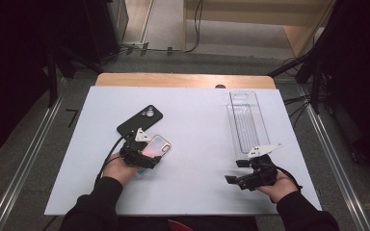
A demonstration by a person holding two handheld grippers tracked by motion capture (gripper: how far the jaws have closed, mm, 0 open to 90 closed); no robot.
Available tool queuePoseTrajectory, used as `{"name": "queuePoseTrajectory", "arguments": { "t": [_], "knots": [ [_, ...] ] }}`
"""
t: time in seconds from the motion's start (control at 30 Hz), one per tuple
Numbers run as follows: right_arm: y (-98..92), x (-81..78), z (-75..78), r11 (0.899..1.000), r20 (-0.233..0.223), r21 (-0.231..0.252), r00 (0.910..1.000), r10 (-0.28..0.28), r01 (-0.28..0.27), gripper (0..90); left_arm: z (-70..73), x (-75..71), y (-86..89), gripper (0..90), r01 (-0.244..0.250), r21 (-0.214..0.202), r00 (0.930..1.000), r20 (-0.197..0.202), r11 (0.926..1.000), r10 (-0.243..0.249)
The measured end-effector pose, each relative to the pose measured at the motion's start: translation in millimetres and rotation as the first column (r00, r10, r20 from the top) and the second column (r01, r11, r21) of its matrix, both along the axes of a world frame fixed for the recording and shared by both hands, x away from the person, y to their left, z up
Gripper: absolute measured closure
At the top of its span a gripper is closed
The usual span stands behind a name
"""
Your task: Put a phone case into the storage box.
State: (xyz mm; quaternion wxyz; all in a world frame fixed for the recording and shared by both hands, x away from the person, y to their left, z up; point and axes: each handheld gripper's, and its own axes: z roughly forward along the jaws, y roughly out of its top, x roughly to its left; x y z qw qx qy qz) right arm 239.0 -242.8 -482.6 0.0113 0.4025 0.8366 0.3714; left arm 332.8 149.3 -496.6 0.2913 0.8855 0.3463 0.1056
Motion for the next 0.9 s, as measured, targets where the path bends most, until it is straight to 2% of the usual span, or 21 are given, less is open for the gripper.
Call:
{"name": "queuePoseTrajectory", "arguments": {
  "t": [0.07, 0.2, 0.3, 0.4, 0.5, 0.6, 0.67, 0.73, 0.83, 0.9],
  "knots": [
    [0.0, 0.0, 0.2, 1.000, 0.006, 0.004, 1.0000, 0.002, -0.002, 18.4, 2.4, 1.3, 1.6, 16.5, -0.009, -0.010, 0.9998, -0.018, 0.9999, 0.008],
    [0.2, -0.6, 0.8, 1.000, 0.014, 0.007, 0.9999, 0.000, -0.001, 18.4, 10.7, 2.5, 6.6, 16.4, -0.021, -0.046, 0.9995, -0.023, 0.9987, 0.020],
    [0.3, -0.1, 0.5, 1.000, 0.013, 0.003, 0.9999, -0.001, 0.001, 18.4, 17.5, 2.0, 10.0, 16.4, -0.027, -0.078, 0.9988, -0.043, 0.9966, 0.024],
    [0.8, -0.7, 1.2, 1.000, 0.013, 0.005, 0.9999, -0.007, 0.007, 18.4, 21.2, 1.2, 11.5, 16.5, -0.018, -0.089, 0.9985, -0.053, 0.9959, 0.013],
    [1.4, -0.6, 1.3, 1.000, 0.019, 0.008, 0.9998, -0.005, 0.005, 18.4, 27.2, -0.5, 13.7, 16.4, -0.014, -0.114, 0.9967, -0.081, 0.9934, 0.005],
    [2.6, -0.9, 1.8, 1.000, 0.026, 0.014, 0.9997, -0.003, 0.003, 18.4, 30.4, -1.6, 14.9, 16.4, -0.006, -0.120, 0.9962, -0.087, 0.9928, -0.004],
    [3.5, -1.3, 2.2, 1.000, 0.031, 0.019, 0.9995, -0.002, 0.001, 18.4, 34.2, -4.0, 16.9, 16.4, -0.002, -0.146, 0.9934, -0.113, 0.9892, -0.015],
    [4.5, -1.5, 2.9, 1.000, 0.037, 0.024, 0.9993, -0.008, 0.007, 18.4, 35.2, -5.1, 16.9, 16.4, 0.000, -0.149, 0.9926, -0.120, 0.9888, -0.019],
    [5.8, -2.1, 3.9, 0.999, 0.040, 0.037, 0.9991, -0.013, 0.011, 18.4, 38.9, -10.2, 14.6, 16.4, 0.011, -0.181, 0.9887, -0.145, 0.9833, -0.037],
    [6.8, -2.2, 4.5, 0.999, 0.049, 0.040, 0.9987, -0.015, 0.013, 18.4, 40.5, -12.8, 12.1, 16.4, 0.017, -0.187, 0.9879, -0.148, 0.9822, -0.046]
  ]
}}
